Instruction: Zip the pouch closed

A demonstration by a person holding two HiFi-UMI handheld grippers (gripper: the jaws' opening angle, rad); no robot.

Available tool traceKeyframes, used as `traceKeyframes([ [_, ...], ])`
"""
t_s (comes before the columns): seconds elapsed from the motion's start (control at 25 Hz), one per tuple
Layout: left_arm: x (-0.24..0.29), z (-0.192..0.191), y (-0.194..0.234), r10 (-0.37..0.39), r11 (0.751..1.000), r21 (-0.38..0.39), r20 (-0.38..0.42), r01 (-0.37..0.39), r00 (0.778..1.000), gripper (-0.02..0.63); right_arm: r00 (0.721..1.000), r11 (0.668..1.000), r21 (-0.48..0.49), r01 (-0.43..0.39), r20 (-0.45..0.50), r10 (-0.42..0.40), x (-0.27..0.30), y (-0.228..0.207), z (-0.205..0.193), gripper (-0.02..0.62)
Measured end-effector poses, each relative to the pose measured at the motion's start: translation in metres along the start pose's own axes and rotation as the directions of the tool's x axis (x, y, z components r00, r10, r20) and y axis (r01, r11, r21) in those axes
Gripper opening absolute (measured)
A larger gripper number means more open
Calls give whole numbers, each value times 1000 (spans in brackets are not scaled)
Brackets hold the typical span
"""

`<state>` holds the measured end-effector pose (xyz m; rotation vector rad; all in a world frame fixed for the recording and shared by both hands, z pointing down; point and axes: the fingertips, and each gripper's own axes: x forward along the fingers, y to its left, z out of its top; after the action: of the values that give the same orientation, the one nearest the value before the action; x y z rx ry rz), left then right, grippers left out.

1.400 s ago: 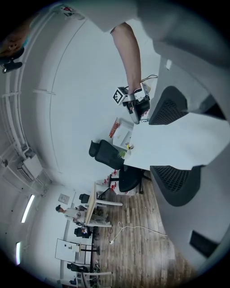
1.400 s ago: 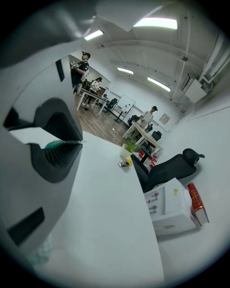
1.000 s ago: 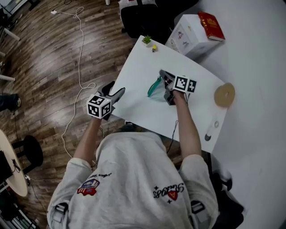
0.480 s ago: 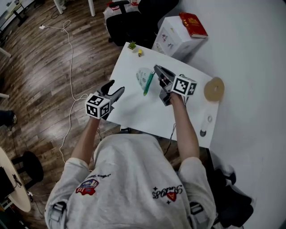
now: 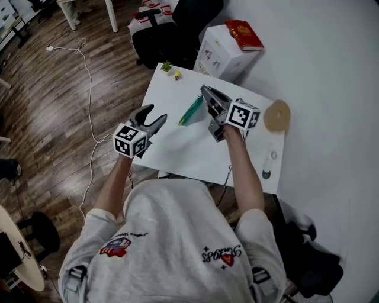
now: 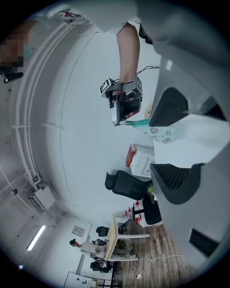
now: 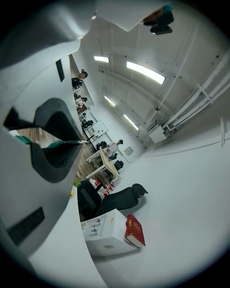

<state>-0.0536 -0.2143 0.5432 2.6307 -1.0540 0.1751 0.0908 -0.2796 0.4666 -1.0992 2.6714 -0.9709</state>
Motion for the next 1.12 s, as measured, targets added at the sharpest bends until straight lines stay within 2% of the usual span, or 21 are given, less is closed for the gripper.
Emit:
traceKeyframes([
  [0.24, 3, 33, -17, -22, 999, 41, 84, 19, 996, 216, 1000, 1000, 24, 12, -2, -11, -11, -8, -8, 21],
  [0.88, 53, 66, -70, -133, 982, 145, 85, 120, 987, 212, 999, 998, 65, -25, 23, 24, -9, 15, -1, 21],
  [1.12, 63, 67, -83, -142, 979, 160, 73, 129, 987, 172, 999, 997, 78, -27, 23, 25, -10, 22, -4, 21],
])
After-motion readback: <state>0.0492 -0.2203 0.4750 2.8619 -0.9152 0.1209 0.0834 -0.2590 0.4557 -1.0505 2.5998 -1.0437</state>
